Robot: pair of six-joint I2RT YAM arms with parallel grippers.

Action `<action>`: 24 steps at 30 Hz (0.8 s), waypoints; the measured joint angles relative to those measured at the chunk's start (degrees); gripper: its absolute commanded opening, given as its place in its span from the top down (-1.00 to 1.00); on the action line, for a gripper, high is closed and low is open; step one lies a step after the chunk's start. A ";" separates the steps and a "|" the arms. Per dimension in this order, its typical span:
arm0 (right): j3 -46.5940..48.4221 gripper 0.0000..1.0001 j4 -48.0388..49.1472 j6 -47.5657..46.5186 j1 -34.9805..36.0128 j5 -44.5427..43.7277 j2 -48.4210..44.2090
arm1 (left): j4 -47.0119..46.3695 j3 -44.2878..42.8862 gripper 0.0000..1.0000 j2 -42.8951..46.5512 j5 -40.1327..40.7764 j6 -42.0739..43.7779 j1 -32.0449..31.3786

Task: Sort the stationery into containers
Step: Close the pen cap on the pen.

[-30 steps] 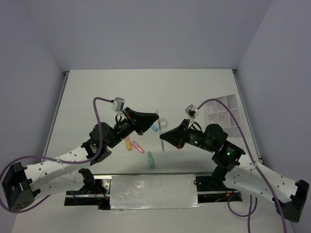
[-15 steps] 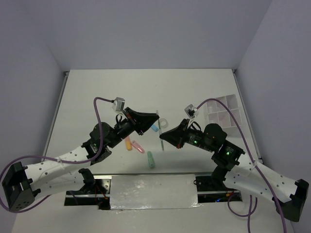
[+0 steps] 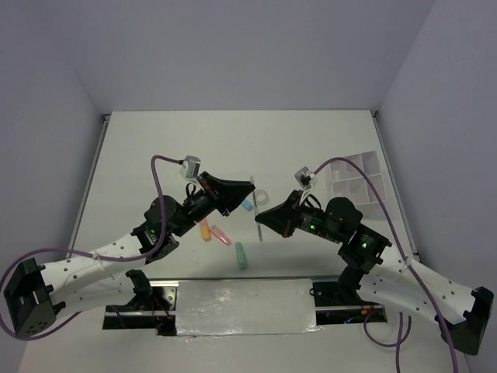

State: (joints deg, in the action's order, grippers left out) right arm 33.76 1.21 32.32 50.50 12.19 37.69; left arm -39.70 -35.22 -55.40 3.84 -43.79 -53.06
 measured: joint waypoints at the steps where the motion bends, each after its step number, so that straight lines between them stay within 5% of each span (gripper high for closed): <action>1: 0.00 1.00 0.00 0.00 0.00 0.02 0.00 | 0.00 0.00 0.90 0.00 0.11 0.00 0.00; 24: 0.09 1.00 0.00 0.13 0.00 0.52 0.28 | 0.50 0.00 0.90 0.20 2.03 0.15 0.04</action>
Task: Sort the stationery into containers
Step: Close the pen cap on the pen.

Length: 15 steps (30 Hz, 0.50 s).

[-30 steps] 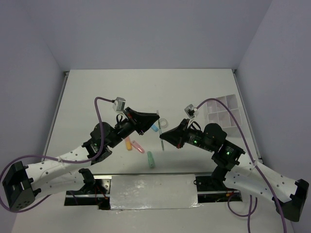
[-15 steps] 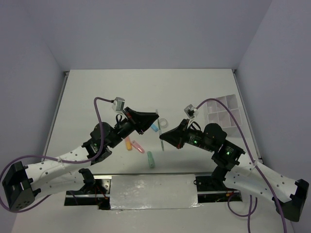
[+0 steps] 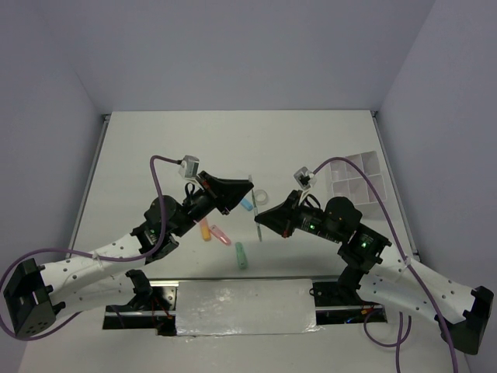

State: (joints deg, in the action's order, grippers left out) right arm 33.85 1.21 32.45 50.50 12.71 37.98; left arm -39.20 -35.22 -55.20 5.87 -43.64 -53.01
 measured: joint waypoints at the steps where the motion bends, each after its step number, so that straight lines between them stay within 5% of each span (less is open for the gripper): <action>1: 0.20 1.00 -0.07 -0.07 0.00 -0.02 0.13 | 0.00 0.00 0.90 0.00 -0.02 0.00 0.00; 15: 1.90 1.00 -0.87 -0.68 0.00 -0.96 1.88 | -0.22 0.00 0.90 -0.07 -1.29 -0.15 0.00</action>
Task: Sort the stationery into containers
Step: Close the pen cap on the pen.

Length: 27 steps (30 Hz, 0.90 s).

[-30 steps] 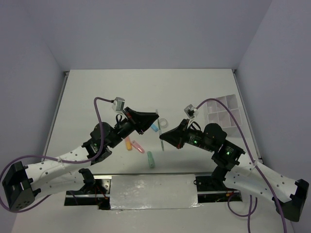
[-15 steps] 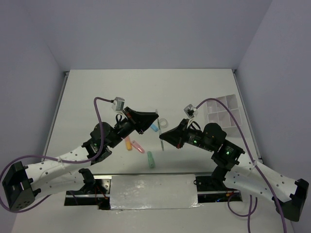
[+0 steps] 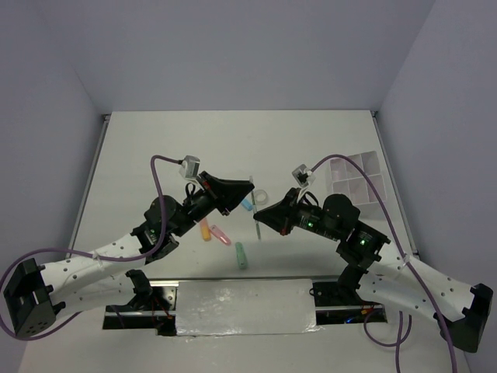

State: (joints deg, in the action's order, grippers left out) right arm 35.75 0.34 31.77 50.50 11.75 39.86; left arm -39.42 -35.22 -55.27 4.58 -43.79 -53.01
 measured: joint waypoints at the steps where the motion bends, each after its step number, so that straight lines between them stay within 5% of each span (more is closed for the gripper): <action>1: 0.00 1.00 0.00 -0.07 0.00 -0.07 0.02 | 0.02 0.00 0.90 0.00 0.00 0.00 0.02; 27: 0.87 1.00 3.50 -5.40 0.35 -1.92 0.57 | -6.27 3.39 0.91 -0.07 -1.29 -6.38 0.37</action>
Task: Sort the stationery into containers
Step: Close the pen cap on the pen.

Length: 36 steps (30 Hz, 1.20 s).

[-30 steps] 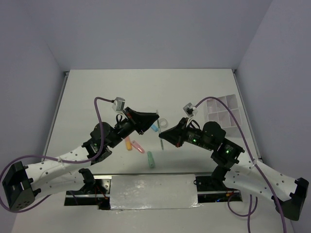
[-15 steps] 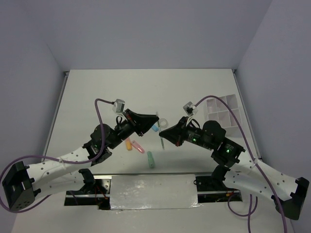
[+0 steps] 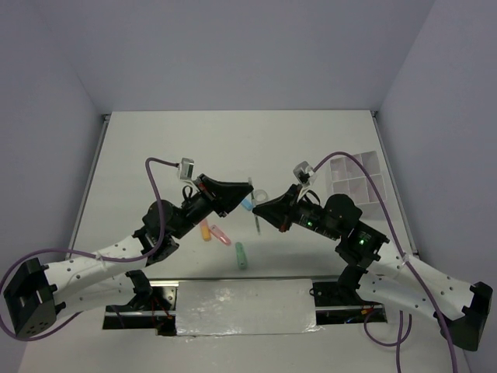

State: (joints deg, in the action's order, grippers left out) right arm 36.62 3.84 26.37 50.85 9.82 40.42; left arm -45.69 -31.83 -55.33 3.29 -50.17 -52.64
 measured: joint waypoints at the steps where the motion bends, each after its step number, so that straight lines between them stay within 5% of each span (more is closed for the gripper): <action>1: -0.44 1.00 0.92 -0.37 0.02 -0.09 -0.02 | -0.46 0.17 0.91 0.00 0.00 -0.35 0.02; 6: -0.79 1.00 2.43 -2.49 0.22 -0.72 0.17 | -0.59 -0.15 0.79 -0.11 -0.26 0.13 0.28; 14: -0.79 1.00 5.22 -8.81 0.24 -1.46 0.52 | 8.37 -5.38 -0.11 -0.20 -4.55 10.03 0.09; 17: -0.81 1.00 6.60 -10.08 0.24 -0.94 0.39 | 11.67 -6.67 -0.15 -0.20 -6.58 13.20 -0.11; 21: -0.96 1.00 6.97 -10.86 0.24 0.15 0.20 | 13.20 -7.28 0.04 -0.20 -8.15 15.54 -0.13; 28: -0.96 1.00 6.97 -10.84 0.22 1.53 0.22 | 13.53 -7.30 0.76 -0.20 -9.73 17.35 -0.11; 32: -0.96 0.06 6.84 -10.49 0.22 2.47 0.24 | 13.79 -7.45 0.95 -0.20 -11.13 18.34 -0.07; 36: -0.90 0.02 7.02 -11.04 0.17 5.88 1.64 | 14.91 -8.55 1.00 -0.20 -15.82 19.52 -0.13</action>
State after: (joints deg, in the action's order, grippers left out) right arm 35.73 10.85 15.33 51.03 15.70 42.06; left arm -30.79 -40.38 -55.53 -12.53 -30.65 -52.77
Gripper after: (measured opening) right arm 0.492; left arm 0.244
